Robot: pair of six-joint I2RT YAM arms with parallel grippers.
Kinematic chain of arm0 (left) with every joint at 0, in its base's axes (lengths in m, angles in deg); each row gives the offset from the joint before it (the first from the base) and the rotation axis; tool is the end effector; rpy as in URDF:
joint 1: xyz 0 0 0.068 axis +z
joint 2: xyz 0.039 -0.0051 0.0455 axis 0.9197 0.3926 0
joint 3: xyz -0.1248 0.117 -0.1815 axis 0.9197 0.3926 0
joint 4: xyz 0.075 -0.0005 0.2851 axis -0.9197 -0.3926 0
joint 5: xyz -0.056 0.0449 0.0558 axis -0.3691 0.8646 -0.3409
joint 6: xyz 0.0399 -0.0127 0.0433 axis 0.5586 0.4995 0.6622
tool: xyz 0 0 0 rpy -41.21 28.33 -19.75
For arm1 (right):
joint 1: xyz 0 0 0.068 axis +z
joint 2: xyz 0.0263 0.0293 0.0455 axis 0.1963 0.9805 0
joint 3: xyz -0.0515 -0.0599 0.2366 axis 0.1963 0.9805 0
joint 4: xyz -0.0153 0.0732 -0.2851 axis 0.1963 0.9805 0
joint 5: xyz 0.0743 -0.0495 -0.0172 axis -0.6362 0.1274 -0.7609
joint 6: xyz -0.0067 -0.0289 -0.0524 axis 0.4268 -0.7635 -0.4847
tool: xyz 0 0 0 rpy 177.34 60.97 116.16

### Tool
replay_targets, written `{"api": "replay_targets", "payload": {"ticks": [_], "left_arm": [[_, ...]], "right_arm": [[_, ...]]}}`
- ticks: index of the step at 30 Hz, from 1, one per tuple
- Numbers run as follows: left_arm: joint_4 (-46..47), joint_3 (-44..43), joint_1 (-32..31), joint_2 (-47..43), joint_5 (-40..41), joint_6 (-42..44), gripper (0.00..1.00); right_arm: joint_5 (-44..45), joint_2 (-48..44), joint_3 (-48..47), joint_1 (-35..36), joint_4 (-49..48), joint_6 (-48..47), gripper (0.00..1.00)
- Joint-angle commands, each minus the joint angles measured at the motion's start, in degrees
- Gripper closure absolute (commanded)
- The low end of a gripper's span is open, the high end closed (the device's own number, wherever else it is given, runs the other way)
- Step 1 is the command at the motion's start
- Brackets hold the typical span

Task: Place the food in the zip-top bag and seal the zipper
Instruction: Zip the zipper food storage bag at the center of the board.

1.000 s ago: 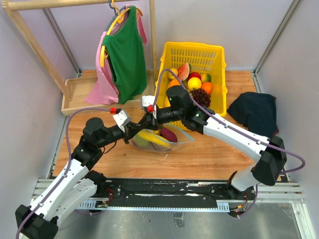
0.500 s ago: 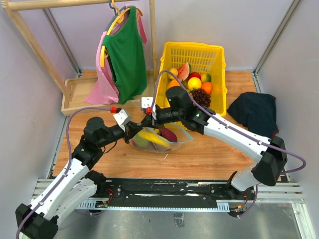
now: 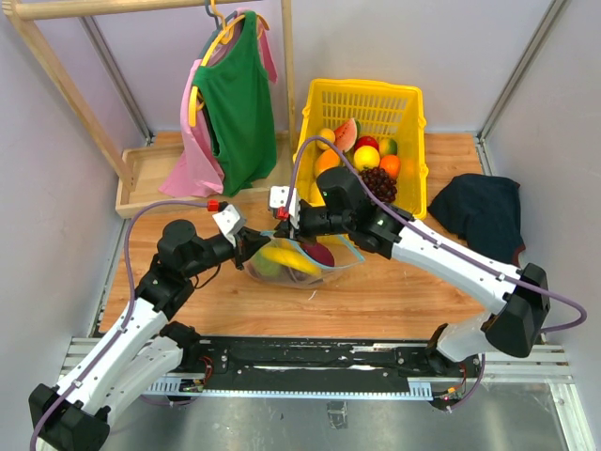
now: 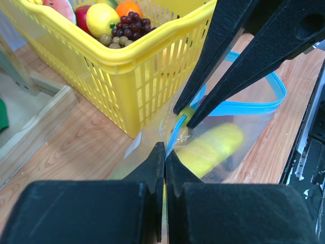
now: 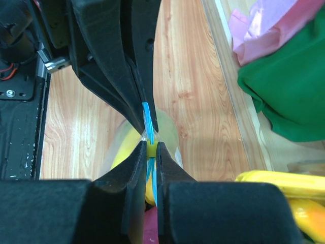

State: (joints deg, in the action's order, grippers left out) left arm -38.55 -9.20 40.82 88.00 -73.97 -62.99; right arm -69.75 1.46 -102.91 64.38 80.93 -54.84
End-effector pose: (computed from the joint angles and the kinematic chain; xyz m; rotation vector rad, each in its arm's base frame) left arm 0.1979 -0.1207 0.2751 0.7992 1.5420 -0.7186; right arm 0.2112 0.3156 0.3402 -1.4652 1.3019 0.8088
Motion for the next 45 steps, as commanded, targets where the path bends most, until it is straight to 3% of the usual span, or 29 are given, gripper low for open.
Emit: {"api": "replay_targets", "payload": {"ticks": [1,10,17,23,29,36,45], "left_arm": [[1.7,-2.6,0.2,-0.8,1.9,-0.2,1.00],[3.3,-1.3,0.2,-0.2,-3.9,1.7,0.99],[4.9,-0.2,0.2,0.3,-7.8,2.1,0.72],[5.6,0.3,0.2,1.2,-9.2,2.0,0.65],[6.0,0.4,0.2,1.8,-10.7,1.8,0.70],[6.1,0.3,0.2,2.0,-12.0,2.1,0.99],[6.0,-0.2,0.2,1.3,-10.6,1.4,1.00]], "right_arm": [[7.5,-2.6,1.5,-0.3,4.4,-1.5,0.99],[4.1,-3.5,1.7,-0.3,2.8,0.3,0.99],[-0.2,-3.9,1.1,-0.2,2.3,0.9,0.99],[-2.0,-4.1,0.9,0.2,1.8,1.0,0.99],[-3.2,-3.8,0.6,0.9,2.4,1.0,0.99],[-2.7,-3.0,-0.3,1.3,4.0,1.0,0.99],[5.5,-3.3,-0.5,1.3,8.7,-1.2,0.99]]}}
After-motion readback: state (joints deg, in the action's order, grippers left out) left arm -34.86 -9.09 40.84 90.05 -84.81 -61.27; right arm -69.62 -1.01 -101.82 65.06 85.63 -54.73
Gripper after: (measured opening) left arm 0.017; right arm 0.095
